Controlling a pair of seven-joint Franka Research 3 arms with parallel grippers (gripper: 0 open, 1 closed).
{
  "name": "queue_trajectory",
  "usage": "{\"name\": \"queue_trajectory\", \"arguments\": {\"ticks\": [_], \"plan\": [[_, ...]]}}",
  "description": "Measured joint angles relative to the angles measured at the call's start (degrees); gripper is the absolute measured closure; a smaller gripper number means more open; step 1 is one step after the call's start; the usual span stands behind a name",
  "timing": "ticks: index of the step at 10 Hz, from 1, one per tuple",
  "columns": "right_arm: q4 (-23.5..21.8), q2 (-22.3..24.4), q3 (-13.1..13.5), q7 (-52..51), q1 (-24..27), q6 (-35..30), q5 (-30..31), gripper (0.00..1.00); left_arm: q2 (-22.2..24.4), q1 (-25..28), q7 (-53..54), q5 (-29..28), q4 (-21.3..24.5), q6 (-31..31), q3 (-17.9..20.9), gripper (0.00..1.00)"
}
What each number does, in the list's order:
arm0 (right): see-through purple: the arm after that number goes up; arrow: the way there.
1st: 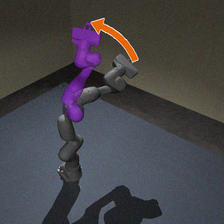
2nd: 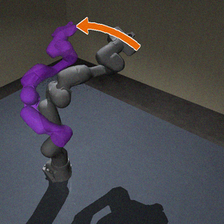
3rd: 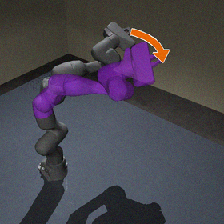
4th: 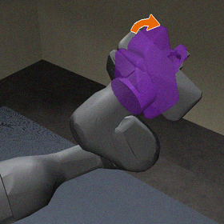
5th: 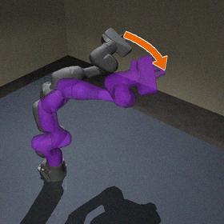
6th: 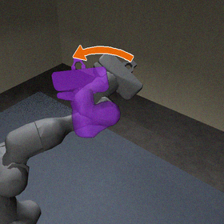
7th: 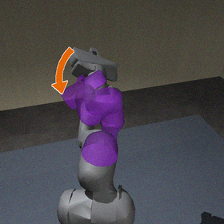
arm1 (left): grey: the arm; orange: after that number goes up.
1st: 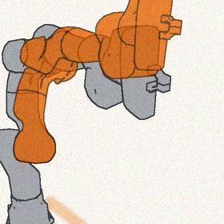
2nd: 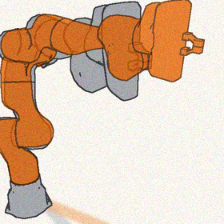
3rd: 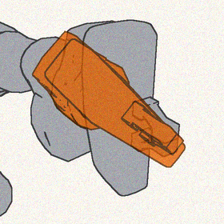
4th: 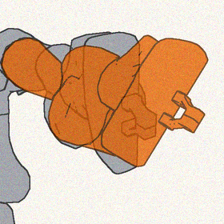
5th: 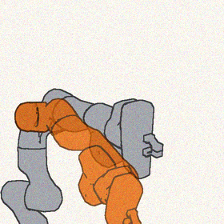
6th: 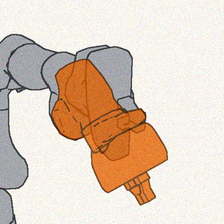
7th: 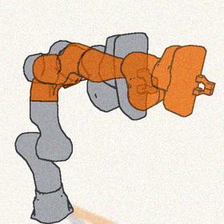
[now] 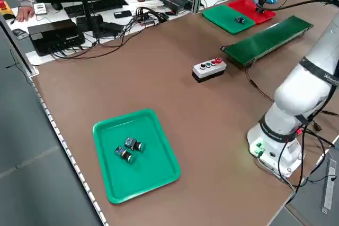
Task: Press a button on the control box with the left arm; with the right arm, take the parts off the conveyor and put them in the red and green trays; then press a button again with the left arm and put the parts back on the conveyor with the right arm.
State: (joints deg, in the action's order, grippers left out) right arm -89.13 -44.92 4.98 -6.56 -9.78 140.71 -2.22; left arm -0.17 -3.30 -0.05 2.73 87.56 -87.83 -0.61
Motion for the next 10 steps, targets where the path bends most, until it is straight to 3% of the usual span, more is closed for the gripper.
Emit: {"name": "queue_trajectory", "arguments": {"ticks": [3, 6, 8, 10], "plan": [[-0.06, -0.42, -0.05, -0.02, -0.03, 0.18, 0.0, 0.06, -0.25, 1.73, 0.26, 0.0, 0.0, 0.0, 0.07, 0.0], [-0.23, -0.43, -0.09, -0.02, -0.05, 0.17, -0.03, 0.23, -0.55, 1.14, 0.46, 0.0, 0.0, -0.22, -0.54, 0.0], [-0.3, -0.43, -0.1, -0.02, -0.06, 0.13, -0.03, 0.4, -0.63, 0.91, 0.46, 0.0, -0.01, -0.78, -0.65, 0.0], [-0.3, -0.43, -0.1, -0.02, -0.06, -0.43, -0.03, 0.46, -0.64, 1.52, 0.49, 0.0, -0.02, -0.82, -0.42, 0.0]]}}
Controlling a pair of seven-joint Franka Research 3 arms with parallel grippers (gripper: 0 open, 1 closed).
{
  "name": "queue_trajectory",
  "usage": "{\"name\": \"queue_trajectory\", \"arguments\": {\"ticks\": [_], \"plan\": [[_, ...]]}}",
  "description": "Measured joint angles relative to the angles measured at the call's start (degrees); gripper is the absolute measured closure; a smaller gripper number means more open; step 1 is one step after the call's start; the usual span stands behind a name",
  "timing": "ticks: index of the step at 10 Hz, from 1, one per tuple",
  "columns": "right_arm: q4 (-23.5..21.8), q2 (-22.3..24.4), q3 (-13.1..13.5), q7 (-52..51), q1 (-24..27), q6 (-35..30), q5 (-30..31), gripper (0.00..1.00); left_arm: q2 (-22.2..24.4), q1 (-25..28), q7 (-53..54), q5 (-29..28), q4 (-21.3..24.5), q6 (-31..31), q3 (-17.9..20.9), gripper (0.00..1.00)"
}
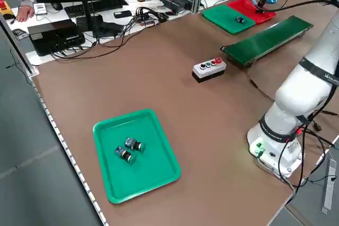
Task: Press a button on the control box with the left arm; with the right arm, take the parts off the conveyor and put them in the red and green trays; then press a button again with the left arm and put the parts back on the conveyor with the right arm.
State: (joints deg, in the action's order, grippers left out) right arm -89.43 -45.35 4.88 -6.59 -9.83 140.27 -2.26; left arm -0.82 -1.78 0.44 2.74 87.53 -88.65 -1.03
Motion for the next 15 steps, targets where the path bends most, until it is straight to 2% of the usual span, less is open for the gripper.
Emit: {"name": "queue_trajectory", "arguments": {"ticks": [1, 2, 3, 6, 8, 11, 12, 13, 15], "plan": [[0.0, 0.0, 0.0, 0.0, 0.0, -0.53, -0.01, 0.52, -0.01, 0.29, 0.05, 0.0, 0.0, 0.0, 0.05, 0.0], [0.0, 0.0, -0.02, 0.01, 0.0, -0.93, -0.16, 0.62, -0.01, 0.35, 0.09, 0.0, 0.0, 0.0, 0.15, 0.0], [0.07, 0.0, -0.06, 0.01, 0.0, -1.66, -0.47, 0.67, -0.01, 0.34, 0.09, 0.0, 0.0, 0.0, 0.15, 0.0], [0.73, 0.08, -0.19, 0.01, -0.05, -4.53, -2.18, 0.67, -0.02, 0.27, 0.1, 0.0, 0.0, 0.0, 0.14, 0.0], [2.84, 0.59, -0.33, 1.1, -0.24, -9.97, -2.37, 0.67, -0.02, -0.05, 0.1, 0.0, 0.0, 0.0, -0.07, 0.0], [4.78, 6.16, -0.84, 5.31, -0.77, -20.77, -2.53, 0.67, -0.05, -0.15, 0.1, 0.0, -0.03, 0.0, -0.1, 0.0], [3.56, 9.06, -0.91, 5.99, -0.93, -22.45, -2.54, 0.67, -0.06, -0.16, 0.1, 0.0, -0.05, 0.0, -0.11, 0.0], [0.5, 12.8, -0.91, 6.08, -0.93, -23.1, -2.56, 0.67, -0.08, -0.18, 0.1, 0.0, -0.09, 0.0, -0.11, 0.0], [-9.73, 22.4, -0.9, 6.09, -0.93, -23.29, -2.57, 0.67, -0.12, -0.2, 0.1, 0.0, -0.15, 0.0, -0.12, 0.0]]}}
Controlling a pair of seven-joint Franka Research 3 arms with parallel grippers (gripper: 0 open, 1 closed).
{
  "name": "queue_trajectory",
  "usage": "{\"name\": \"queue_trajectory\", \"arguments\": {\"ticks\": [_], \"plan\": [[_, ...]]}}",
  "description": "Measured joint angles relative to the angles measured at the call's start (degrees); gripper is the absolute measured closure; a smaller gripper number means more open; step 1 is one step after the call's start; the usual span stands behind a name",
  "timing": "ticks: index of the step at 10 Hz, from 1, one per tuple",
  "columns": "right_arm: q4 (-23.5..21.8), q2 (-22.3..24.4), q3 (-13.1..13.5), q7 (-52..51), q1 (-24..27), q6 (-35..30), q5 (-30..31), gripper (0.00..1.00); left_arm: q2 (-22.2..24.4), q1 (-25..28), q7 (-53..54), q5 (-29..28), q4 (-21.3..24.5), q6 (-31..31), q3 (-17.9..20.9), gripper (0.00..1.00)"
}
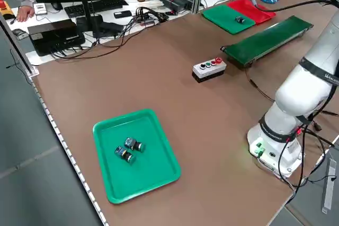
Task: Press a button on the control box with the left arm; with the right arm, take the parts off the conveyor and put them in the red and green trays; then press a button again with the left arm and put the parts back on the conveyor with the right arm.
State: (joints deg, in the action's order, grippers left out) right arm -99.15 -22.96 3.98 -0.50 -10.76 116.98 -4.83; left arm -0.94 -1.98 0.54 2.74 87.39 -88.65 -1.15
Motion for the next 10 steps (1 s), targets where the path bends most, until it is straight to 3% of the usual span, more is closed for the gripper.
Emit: {"name": "queue_trajectory", "arguments": {"ticks": [3, 5, 10], "plan": [[-19.03, 14.84, 0.01, 0.0, -0.01, 5.71, 0.0, 0.67, -0.05, 0.0, 0.0, 0.0, -0.06, 0.0, 0.0, 0.0], [-27.3, 20.59, 0.03, 0.0, -0.01, 8.92, 0.0, 0.67, -0.06, 0.03, 0.0, 0.0, -0.06, 0.0, 0.02, 0.0], [-40.82, 21.2, -0.13, 0.0, -0.25, 28.43, 0.0, 0.67, -0.07, 0.37, 0.0, 0.0, -0.06, 0.0, 0.08, 0.0]]}}
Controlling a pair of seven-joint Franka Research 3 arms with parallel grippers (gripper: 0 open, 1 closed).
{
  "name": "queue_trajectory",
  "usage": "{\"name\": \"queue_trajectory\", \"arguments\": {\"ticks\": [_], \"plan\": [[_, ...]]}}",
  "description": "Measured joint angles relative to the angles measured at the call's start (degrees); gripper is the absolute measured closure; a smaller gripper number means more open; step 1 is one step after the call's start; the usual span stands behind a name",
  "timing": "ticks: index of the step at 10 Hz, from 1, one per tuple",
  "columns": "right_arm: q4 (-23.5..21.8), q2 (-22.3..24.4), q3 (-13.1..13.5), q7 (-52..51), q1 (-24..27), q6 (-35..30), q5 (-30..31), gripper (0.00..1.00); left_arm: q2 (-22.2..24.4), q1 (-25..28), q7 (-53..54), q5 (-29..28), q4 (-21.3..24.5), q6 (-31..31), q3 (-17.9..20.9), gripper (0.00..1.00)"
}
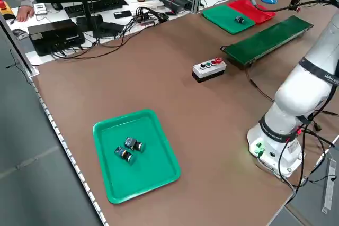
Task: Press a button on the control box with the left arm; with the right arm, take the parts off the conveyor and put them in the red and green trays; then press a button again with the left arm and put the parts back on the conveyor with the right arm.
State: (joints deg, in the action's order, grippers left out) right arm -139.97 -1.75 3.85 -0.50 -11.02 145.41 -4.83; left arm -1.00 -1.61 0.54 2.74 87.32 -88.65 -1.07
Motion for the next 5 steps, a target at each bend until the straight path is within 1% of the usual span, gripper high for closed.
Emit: {"name": "queue_trajectory", "arguments": {"ticks": [5], "plan": [[-3.17, -2.18, -0.16, 0.04, -0.65, 6.28, 0.0, 0.67, -0.01, 0.03, 0.0, 0.0, 0.0, 0.0, 0.02, 0.0]]}}
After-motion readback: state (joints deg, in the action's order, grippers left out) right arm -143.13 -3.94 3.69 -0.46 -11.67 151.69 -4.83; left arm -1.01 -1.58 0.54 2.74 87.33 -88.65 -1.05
